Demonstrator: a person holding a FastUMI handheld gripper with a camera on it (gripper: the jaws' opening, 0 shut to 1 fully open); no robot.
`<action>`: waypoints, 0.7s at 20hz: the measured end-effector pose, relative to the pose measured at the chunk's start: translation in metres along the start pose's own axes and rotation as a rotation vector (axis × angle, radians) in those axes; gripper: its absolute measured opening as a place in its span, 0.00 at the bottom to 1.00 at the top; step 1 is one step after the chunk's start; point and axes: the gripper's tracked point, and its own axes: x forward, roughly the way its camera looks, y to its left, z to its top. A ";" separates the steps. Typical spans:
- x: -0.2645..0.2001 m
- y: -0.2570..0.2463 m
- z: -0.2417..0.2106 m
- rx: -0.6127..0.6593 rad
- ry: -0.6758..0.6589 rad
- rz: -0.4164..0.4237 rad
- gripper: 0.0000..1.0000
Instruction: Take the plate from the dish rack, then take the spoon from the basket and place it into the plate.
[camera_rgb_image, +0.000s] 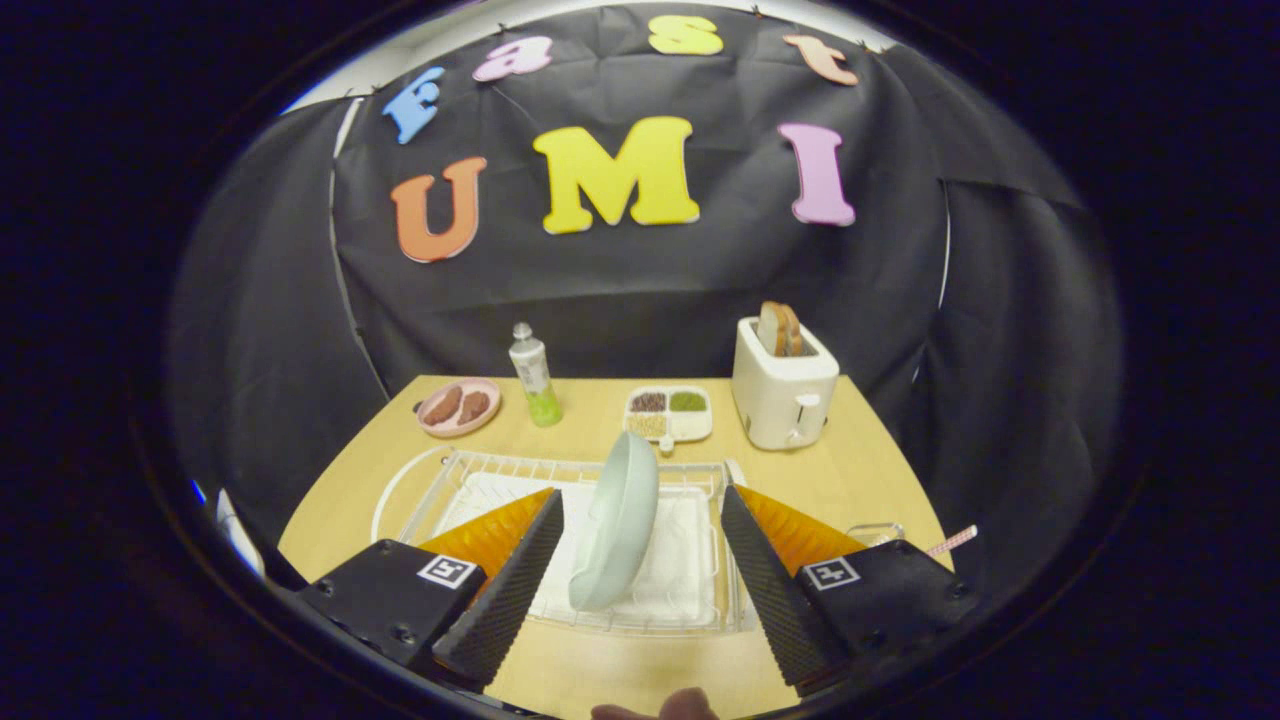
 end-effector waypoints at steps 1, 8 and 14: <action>0.008 0.002 -0.001 0.042 0.046 0.012 1.00; 0.051 0.015 0.005 0.067 0.220 0.002 1.00; 0.087 0.015 -0.006 0.109 0.321 -0.025 0.92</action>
